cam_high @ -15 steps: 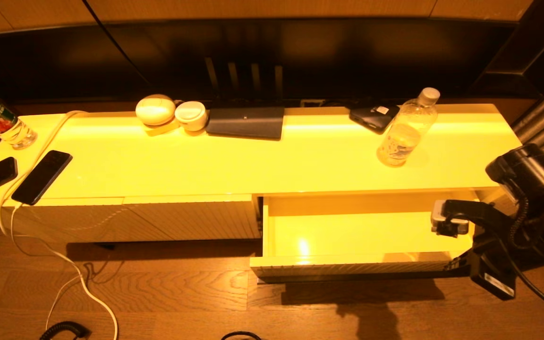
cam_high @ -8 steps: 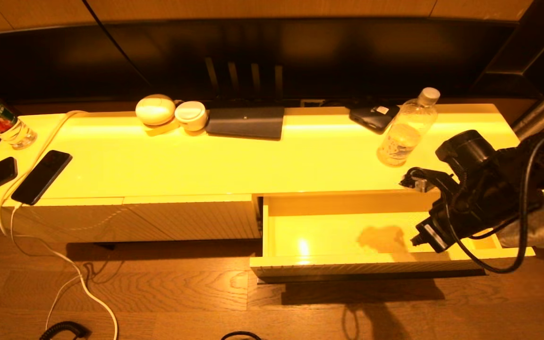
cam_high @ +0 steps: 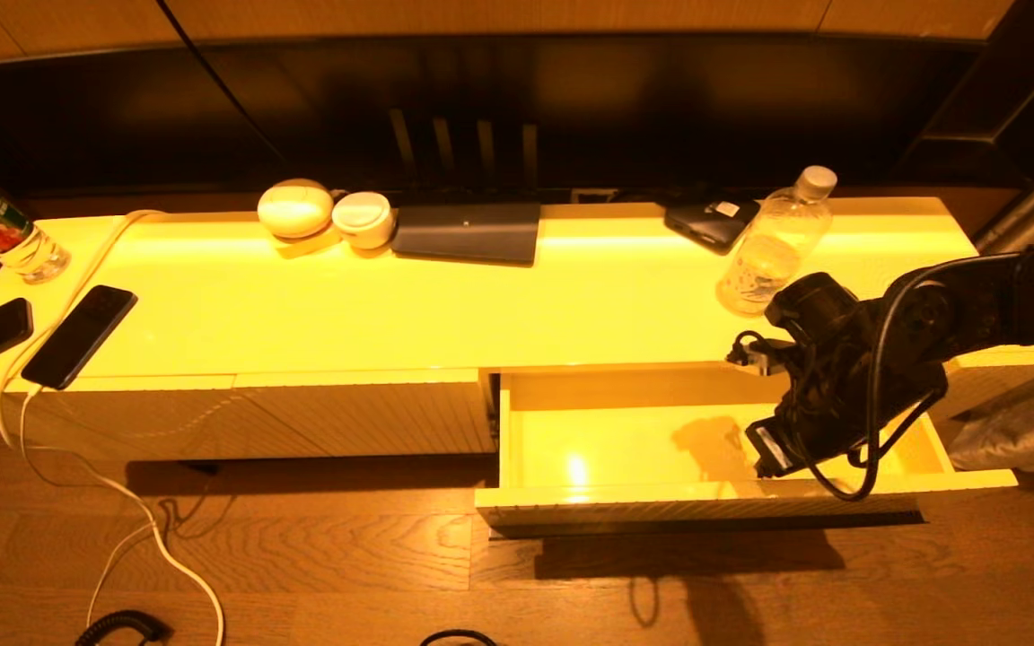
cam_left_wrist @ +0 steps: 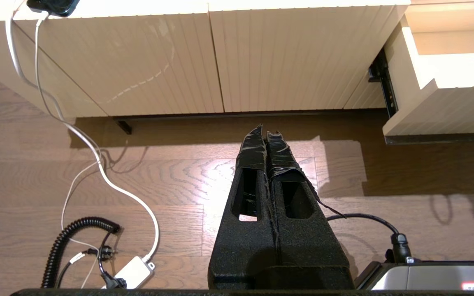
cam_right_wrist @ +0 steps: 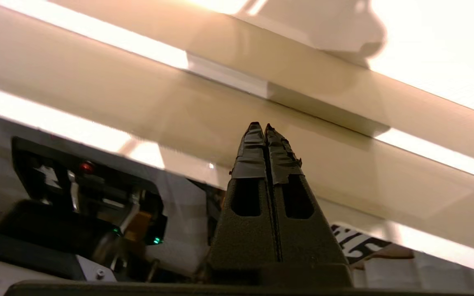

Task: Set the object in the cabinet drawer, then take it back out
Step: Open the drawer

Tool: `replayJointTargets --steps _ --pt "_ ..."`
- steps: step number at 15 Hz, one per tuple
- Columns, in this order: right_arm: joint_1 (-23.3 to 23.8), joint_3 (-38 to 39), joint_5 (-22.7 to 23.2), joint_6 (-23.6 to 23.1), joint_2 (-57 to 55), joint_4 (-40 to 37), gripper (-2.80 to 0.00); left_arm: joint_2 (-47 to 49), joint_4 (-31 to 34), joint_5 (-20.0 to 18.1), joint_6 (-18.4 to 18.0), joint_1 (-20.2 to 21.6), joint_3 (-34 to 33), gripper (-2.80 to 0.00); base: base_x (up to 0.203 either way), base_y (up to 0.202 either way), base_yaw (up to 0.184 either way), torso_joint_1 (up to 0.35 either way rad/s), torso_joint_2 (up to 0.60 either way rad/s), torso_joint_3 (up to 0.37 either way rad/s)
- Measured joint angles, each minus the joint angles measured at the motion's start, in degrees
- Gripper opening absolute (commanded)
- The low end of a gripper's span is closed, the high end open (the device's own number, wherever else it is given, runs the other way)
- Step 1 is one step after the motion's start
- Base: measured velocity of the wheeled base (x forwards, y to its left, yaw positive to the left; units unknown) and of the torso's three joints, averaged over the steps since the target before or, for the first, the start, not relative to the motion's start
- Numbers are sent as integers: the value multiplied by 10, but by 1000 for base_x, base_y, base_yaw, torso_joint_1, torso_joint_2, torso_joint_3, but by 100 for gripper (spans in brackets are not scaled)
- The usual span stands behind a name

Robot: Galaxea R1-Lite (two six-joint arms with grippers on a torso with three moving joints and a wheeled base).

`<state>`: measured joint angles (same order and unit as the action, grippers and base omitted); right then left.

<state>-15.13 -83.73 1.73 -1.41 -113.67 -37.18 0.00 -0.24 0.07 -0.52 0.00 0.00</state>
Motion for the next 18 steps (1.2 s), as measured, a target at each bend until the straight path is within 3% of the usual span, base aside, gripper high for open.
replayJointTargets --steps 6,18 --pt "-6 -2 -1 36 -13 -13 -280 0 0 0 0 0 0 -280 0 0 0 0 0 0" --pt "-33 18 -3 49 -10 -170 -280 0 0 0 0 0 0 -280 0 0 0 0 0 0"
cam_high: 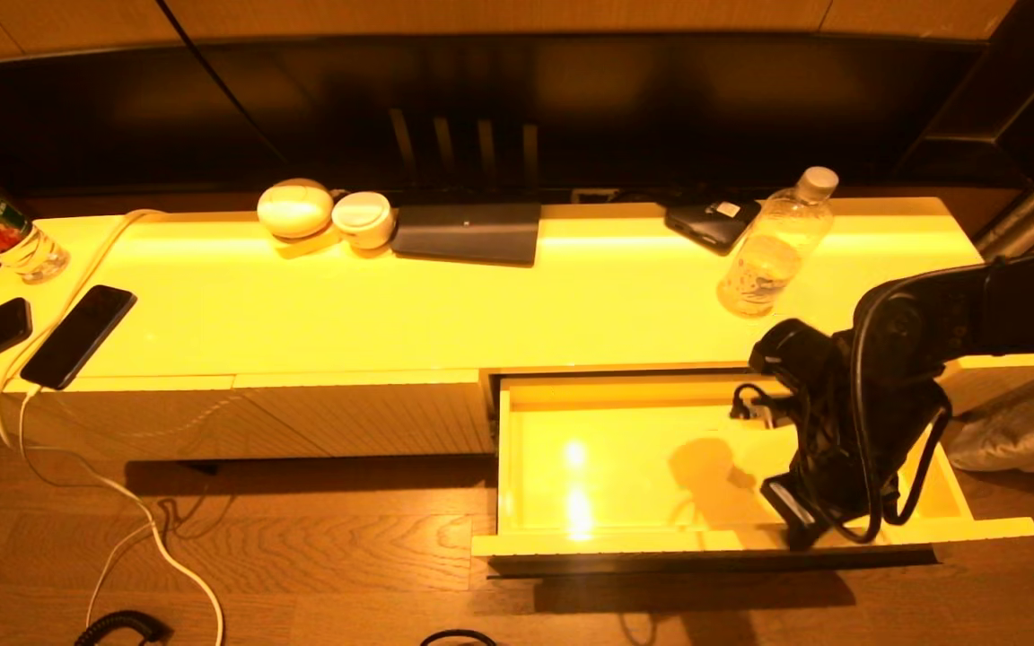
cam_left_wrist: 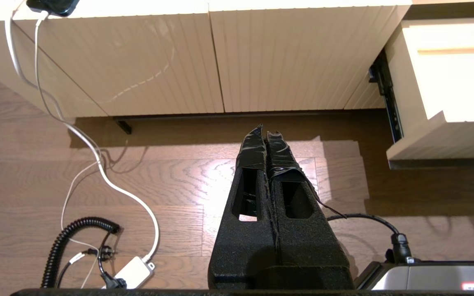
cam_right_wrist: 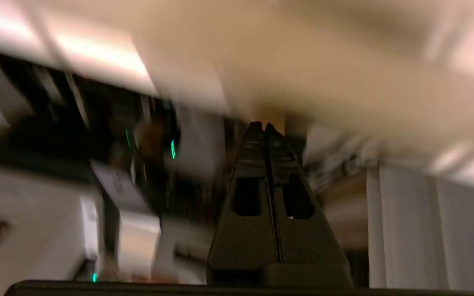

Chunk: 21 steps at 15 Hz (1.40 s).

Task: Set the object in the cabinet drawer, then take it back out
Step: Open the drawer, then put the mineral water in the drawer

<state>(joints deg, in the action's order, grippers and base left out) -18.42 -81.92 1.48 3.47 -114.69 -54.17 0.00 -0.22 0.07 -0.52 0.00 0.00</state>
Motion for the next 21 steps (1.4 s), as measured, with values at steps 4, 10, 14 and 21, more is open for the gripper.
replayJointTargets --steps 4,10,14,21 --pt "0 -10 0 13 4 27 -280 0 0 0 0 0 0 -280 0 0 0 0 0 0" --pt "0 -14 -6 27 77 49 -280 0 0 -1 0 0 0 -280 0 0 0 0 0 0" --pt "1 -7 -23 21 188 117 -280 0 0 0 0 0 0 -280 0 0 0 0 0 0" --pt "-6 169 -164 18 290 381 0 0 0 0 0 0 0 -280 0 0 0 0 0 0"
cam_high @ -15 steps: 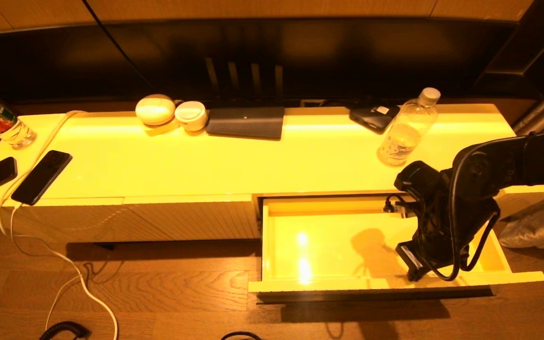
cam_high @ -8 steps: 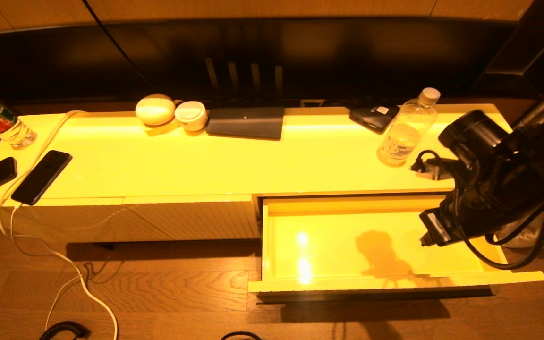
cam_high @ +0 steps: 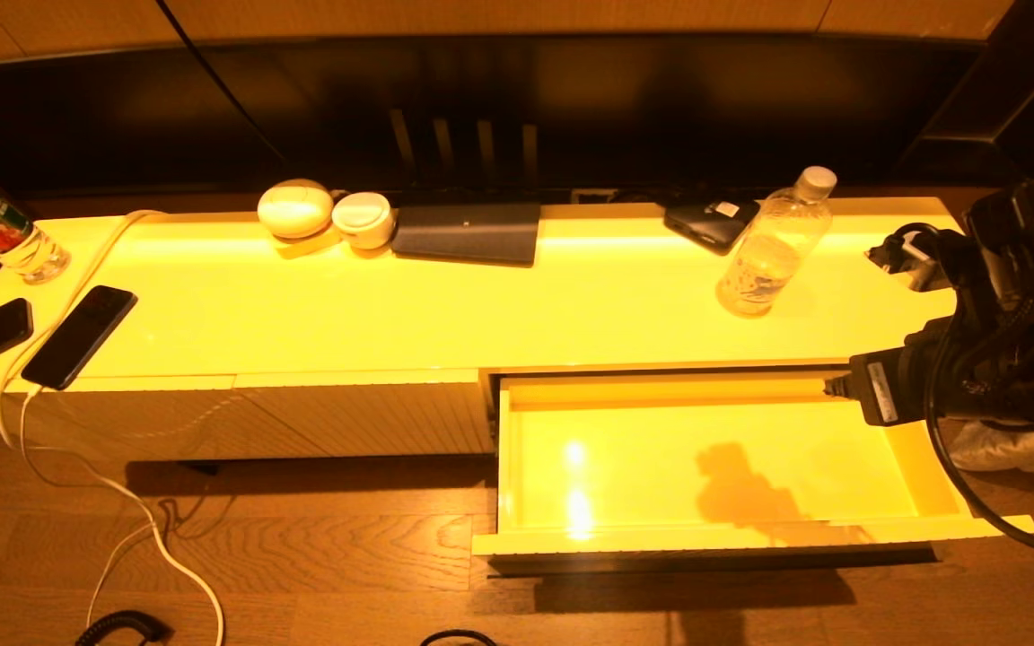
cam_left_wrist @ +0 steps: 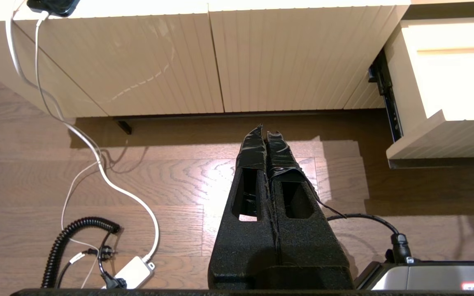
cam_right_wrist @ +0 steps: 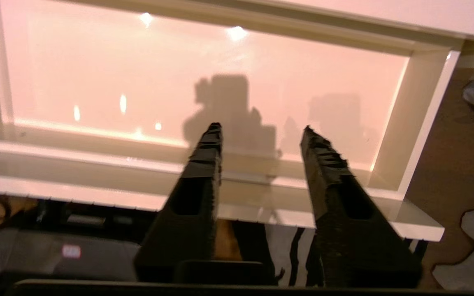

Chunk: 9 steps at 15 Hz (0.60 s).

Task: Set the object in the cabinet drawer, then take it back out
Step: Put the mineral water in the drawer

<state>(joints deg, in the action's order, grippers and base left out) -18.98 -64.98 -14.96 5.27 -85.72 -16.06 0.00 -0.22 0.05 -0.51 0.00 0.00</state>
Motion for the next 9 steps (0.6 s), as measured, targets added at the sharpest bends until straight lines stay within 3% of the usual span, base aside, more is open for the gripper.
replayJointTargets --steps 3,9 --pt "0 76 -39 -2 6 150 0 0 0 0 0 0 0 -280 0 0 0 0 0 0" --pt "0 159 -48 -48 -60 475 0 0 0 0 0 0 0 -280 0 0 0 0 0 0"
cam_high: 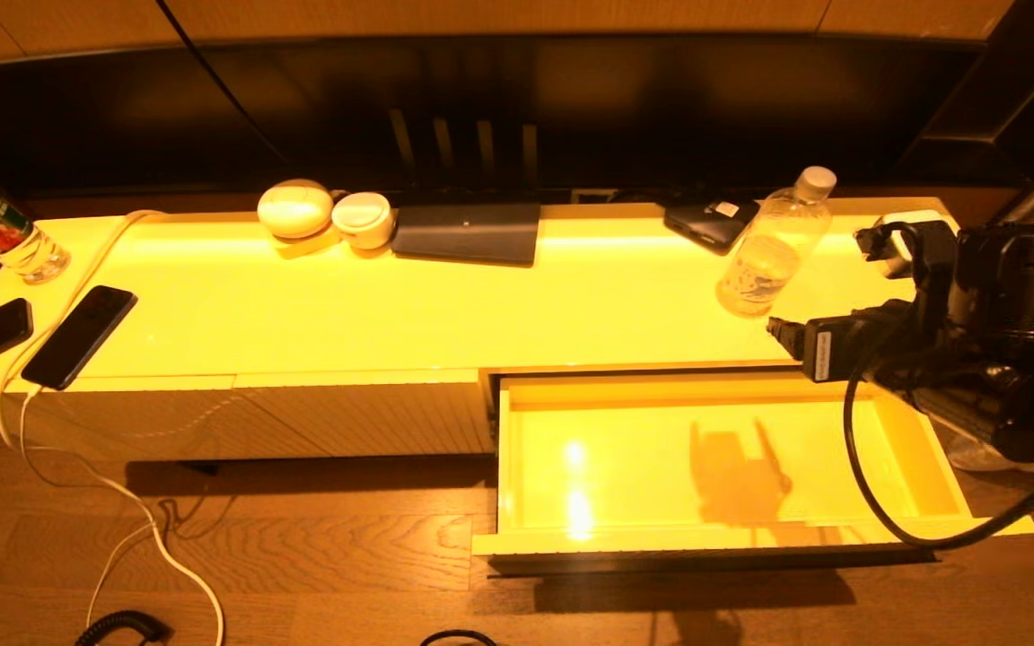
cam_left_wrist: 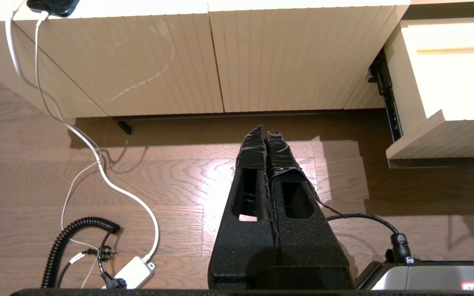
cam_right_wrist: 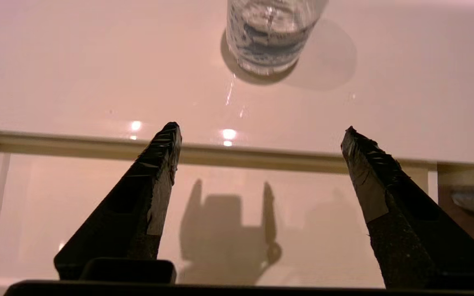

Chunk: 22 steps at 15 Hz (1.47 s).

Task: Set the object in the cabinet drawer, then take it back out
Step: Put the mineral water in the drawer

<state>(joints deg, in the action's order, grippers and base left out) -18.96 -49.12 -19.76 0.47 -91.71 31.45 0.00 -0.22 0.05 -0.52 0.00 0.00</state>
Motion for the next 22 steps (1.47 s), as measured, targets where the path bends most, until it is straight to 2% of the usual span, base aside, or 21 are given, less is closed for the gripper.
replayJointTargets --steps 3,8,12,16,22 --pt "1 9 -3 -21 -51 122 0 0 0 0 0 0 0 -280 0 0 0 0 0 0" --pt "16 -7 -38 -55 -138 281 0 0 0 0 0 0 0 -280 0 0 0 0 0 0" --pt "36 -65 -56 -100 -203 399 0 0 0 0 0 0 0 -280 0 0 0 0 0 0" --pt "41 -115 -59 -104 -242 427 0 0 0 0 0 0 0 -280 0 0 0 0 0 0" --pt "39 -141 -67 -109 -274 458 0 0 0 0 0 0 0 -280 0 0 0 0 0 0"
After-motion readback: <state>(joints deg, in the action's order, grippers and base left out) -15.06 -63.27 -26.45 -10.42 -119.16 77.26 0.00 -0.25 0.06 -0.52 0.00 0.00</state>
